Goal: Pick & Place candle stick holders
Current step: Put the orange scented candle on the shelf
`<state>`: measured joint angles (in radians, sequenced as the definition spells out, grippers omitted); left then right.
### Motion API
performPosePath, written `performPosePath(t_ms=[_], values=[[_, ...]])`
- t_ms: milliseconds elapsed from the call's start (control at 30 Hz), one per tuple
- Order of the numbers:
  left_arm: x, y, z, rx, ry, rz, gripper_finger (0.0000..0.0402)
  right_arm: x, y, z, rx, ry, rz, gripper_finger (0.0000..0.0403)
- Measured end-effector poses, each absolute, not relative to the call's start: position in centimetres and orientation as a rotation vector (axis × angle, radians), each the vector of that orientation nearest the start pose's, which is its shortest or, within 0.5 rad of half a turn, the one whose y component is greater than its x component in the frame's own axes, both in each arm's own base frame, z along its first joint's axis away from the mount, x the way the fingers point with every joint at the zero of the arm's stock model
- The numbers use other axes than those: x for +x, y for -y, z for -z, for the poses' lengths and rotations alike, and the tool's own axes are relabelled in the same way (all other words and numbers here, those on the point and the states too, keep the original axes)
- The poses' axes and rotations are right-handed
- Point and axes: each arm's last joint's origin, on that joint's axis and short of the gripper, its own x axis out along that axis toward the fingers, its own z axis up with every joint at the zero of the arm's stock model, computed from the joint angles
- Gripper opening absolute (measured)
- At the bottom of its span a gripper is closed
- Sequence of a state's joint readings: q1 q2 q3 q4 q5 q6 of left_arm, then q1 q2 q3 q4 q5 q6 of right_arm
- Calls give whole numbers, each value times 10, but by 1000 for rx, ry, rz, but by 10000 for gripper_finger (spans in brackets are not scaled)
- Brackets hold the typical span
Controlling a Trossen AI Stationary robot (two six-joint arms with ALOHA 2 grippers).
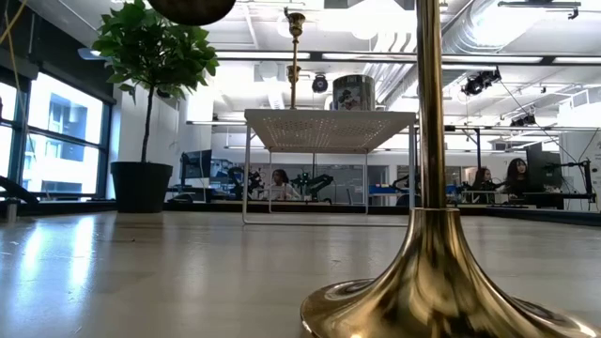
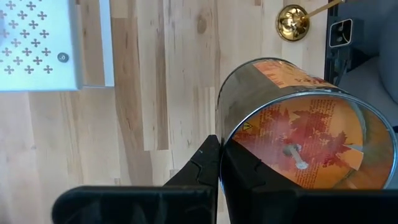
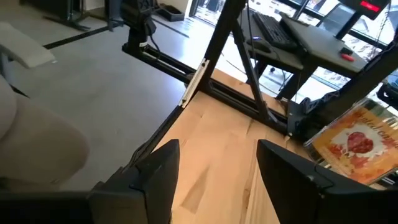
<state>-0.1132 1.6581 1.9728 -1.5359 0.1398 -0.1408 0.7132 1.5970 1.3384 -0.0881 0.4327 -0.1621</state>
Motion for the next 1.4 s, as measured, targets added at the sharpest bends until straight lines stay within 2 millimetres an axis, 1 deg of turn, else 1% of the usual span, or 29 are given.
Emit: performPosePath(t_ms=[533, 667, 833, 1000, 1100, 1267, 1400], values=[[288, 38, -409, -141, -1234, 122, 1, 286, -231, -331, -343, -268, -299, 209], [289, 38, -409, -145, -1232, 116, 1, 286, -233, -331, -307, -270, -345, 209], [288, 39, -409, -154, -1233, 129, 1, 285, -234, -331, -307, -269, -378, 209], [288, 39, -409, -167, -1236, 131, 1, 286, -233, -331, -313, -269, -360, 211], [288, 39, -409, -181, -1244, 121, 1, 286, -232, -331, -319, -267, -317, 214], [287, 39, -408, -184, -1255, 116, 1, 287, -229, -332, -337, -267, -204, 235], [287, 39, -408, -184, -1255, 116, 1, 287, -228, -331, -340, -270, -164, 275]])
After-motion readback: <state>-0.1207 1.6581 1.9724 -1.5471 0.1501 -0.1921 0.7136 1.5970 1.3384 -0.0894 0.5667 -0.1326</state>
